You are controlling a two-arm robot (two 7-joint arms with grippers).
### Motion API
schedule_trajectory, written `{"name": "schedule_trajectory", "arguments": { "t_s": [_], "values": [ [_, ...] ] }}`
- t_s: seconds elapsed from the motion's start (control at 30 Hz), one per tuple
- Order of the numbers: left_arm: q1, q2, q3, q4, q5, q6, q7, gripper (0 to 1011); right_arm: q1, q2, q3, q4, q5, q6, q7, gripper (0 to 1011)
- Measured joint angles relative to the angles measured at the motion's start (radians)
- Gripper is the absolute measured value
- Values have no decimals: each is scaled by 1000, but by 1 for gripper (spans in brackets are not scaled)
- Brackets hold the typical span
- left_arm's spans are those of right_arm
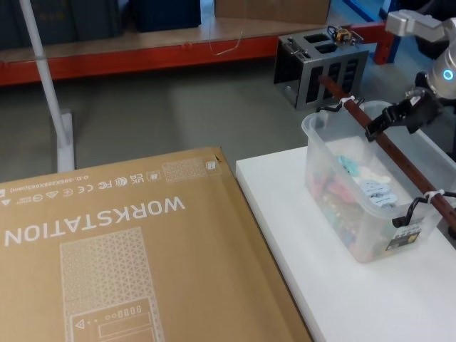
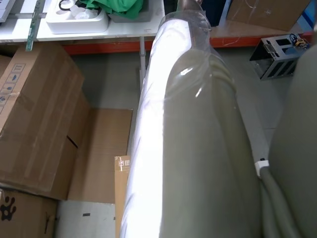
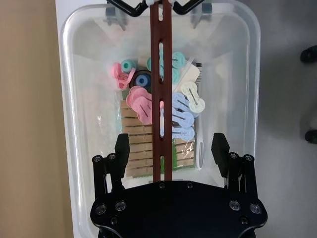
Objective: Use one hand to grasp the basket and place it at the designated location.
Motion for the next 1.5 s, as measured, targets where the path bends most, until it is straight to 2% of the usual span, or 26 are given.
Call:
{"name": "schedule_trajectory", "arguments": {
  "t_s": [0.43, 0.77, 1.5],
  "values": [
    [0, 0, 0, 0, 0, 0, 0, 0, 14, 31, 29, -50, 5, 16, -2, 1000],
    [0, 0, 0, 0, 0, 0, 0, 0, 20, 72, 74, -120, 27, 39, -16, 1000],
    [0, 0, 0, 0, 0, 0, 0, 0, 25, 72, 78, -121, 23, 41, -10, 1000]
  ]
}}
